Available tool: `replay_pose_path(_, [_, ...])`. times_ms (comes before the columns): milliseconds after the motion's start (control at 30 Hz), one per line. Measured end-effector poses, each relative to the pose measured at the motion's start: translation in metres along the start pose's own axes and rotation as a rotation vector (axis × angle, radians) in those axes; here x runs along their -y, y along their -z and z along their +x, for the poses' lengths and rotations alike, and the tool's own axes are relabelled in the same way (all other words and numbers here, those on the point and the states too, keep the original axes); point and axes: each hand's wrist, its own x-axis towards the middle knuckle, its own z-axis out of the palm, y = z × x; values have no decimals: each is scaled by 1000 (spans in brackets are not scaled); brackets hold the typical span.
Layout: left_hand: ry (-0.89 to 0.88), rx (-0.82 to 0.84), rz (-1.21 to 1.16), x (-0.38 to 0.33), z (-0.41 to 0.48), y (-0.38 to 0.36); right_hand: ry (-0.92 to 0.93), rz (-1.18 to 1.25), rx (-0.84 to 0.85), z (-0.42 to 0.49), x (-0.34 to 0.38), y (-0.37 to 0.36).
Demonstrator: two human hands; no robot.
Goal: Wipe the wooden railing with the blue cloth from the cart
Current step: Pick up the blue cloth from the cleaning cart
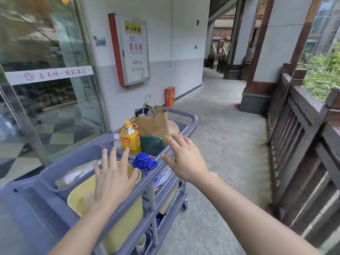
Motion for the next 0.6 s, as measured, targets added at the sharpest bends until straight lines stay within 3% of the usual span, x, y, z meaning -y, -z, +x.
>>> replay_pose_path(600, [157,399,-45,8,43,-173,-160,221,421,107,-27,-221])
